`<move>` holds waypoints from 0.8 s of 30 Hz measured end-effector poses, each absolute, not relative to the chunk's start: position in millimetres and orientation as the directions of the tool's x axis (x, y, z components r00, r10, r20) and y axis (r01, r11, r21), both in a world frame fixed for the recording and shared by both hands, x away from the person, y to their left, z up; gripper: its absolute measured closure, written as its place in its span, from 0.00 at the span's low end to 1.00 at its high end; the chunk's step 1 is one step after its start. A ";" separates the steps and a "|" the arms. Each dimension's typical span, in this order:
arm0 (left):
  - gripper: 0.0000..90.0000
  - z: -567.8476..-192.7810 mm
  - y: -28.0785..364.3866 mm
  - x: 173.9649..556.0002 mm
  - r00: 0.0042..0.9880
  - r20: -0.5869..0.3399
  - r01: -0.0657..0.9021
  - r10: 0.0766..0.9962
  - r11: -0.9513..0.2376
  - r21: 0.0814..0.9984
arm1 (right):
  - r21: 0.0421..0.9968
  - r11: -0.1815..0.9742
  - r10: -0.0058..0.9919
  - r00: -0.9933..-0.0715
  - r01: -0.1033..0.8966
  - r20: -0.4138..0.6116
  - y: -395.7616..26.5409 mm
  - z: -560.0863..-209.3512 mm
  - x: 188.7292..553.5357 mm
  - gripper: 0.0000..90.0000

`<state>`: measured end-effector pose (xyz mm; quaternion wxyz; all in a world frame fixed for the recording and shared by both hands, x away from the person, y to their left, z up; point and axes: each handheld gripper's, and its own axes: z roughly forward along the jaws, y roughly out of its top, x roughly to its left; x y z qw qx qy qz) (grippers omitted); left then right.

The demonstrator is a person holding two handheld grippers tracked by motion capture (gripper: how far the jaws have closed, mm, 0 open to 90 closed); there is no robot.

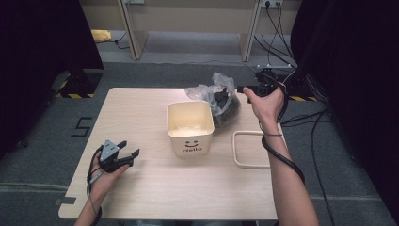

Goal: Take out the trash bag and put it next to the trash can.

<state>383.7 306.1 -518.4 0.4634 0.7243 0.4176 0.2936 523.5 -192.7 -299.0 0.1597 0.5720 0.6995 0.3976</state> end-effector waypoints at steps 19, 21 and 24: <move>0.35 -518.4 305.2 383.2 0.481 0.046 0.328 0.876 -0.228 0.917 | 0.568 0.010 0.954 -0.179 0.823 0.242 -240.2 -373.5 509.3 0.54; 0.35 -518.5 305.1 383.3 0.480 0.046 0.329 0.876 -0.228 0.917 | 0.557 0.012 0.957 -0.172 0.830 0.235 -242.7 -378.3 507.5 0.54; 0.35 -518.5 304.9 383.4 0.481 0.047 0.329 0.876 -0.229 0.916 | 0.536 0.019 0.963 -0.159 0.844 0.216 -247.4 -385.5 505.0 0.53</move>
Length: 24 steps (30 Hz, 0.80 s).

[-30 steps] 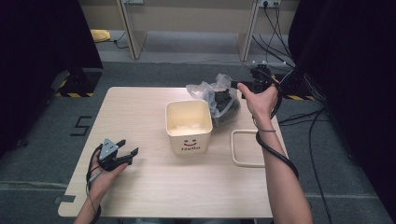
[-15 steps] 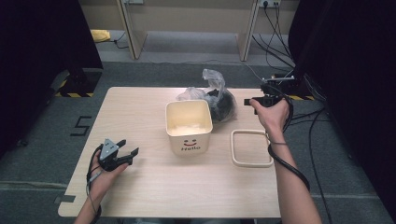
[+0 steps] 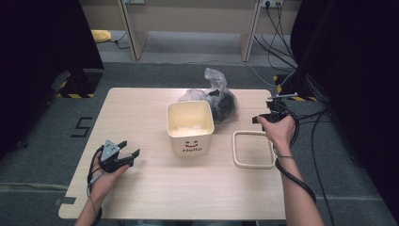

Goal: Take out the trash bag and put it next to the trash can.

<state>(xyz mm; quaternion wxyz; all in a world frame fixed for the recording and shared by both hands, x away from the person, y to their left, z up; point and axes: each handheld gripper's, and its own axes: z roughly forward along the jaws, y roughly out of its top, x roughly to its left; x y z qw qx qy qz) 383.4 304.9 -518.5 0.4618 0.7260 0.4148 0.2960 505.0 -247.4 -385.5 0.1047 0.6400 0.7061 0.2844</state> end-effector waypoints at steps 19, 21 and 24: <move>0.35 -518.4 304.7 383.5 0.480 0.049 0.330 0.876 -0.232 0.915 | 0.387 -0.014 0.981 -0.062 0.922 0.184 -280.9 -434.7 488.3 0.51; 0.35 -518.5 304.9 383.4 0.479 0.047 0.329 0.876 -0.229 0.916 | 0.389 -0.022 0.981 -0.055 0.921 0.188 -283.9 -437.4 485.6 0.51; 0.35 -518.5 304.6 383.4 0.484 0.050 0.328 0.874 -0.235 0.915 | 0.385 -0.032 0.981 -0.045 0.922 0.190 -287.3 -438.6 482.1 0.51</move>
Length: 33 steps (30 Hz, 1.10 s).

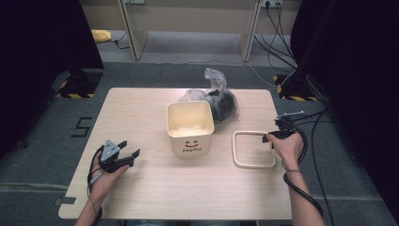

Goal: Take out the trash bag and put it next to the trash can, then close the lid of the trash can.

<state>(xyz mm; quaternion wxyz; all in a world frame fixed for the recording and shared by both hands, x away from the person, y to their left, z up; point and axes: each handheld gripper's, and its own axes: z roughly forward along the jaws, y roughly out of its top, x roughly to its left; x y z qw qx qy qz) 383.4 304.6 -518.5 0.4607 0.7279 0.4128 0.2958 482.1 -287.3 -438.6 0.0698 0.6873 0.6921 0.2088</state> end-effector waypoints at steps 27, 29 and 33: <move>0.35 -518.4 305.8 383.0 0.481 0.041 0.326 0.876 -0.222 0.919 | 0.354 -0.036 0.989 -0.019 0.935 0.149 -292.3 -447.7 488.5 0.53; 0.35 -518.4 305.9 383.2 0.481 0.039 0.327 0.876 -0.221 0.919 | 0.352 -0.040 0.990 -0.011 0.935 0.142 -292.5 -449.7 488.4 0.53; 0.35 -518.4 305.9 383.2 0.482 0.039 0.326 0.875 -0.221 0.919 | 0.352 -0.041 0.992 -0.003 0.935 0.124 -292.9 -452.6 488.9 0.55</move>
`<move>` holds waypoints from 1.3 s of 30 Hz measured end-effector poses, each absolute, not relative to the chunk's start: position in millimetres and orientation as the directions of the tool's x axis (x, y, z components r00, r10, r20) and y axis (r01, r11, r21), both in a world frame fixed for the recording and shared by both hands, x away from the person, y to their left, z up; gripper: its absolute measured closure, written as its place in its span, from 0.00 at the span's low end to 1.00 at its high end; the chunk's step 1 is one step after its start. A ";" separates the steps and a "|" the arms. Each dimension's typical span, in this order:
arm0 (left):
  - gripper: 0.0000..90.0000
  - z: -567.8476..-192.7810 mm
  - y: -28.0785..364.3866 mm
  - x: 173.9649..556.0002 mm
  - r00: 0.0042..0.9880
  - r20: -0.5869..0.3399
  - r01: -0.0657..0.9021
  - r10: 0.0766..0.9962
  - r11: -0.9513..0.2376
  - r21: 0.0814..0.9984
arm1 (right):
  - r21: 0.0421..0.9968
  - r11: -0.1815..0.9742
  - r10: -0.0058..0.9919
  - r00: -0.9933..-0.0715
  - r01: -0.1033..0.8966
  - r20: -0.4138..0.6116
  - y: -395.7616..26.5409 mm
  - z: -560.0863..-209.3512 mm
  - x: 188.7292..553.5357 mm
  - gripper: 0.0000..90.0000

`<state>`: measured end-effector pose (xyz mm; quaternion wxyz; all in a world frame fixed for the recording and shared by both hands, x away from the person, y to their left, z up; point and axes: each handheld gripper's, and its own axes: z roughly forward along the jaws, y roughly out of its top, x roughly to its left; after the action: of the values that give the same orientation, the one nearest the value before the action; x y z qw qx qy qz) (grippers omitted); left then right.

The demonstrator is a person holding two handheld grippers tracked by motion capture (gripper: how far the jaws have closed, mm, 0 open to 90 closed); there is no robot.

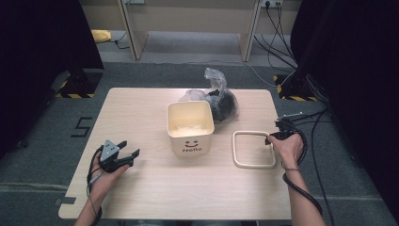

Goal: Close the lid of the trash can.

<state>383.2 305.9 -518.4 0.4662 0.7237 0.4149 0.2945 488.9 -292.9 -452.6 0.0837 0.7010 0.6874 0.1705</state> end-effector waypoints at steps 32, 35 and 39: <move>0.35 -518.4 307.6 383.4 0.481 0.025 0.328 0.877 -0.207 0.922 | 0.246 0.000 0.999 0.012 0.969 -0.048 -278.8 -470.1 497.8 0.91; 0.35 -518.4 307.6 383.3 0.481 0.026 0.328 0.877 -0.207 0.922 | 0.237 -0.010 0.999 0.021 0.972 -0.046 -277.9 -469.6 498.2 0.91; 0.35 -518.4 307.2 383.4 0.481 0.028 0.328 0.876 -0.210 0.921 | 0.219 -0.022 0.999 0.030 0.975 -0.030 -277.7 -466.5 498.1 0.91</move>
<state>383.4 307.2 -518.4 0.4700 0.7209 0.4175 0.2917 498.1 -277.7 -466.5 0.0895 0.7119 0.6934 0.0661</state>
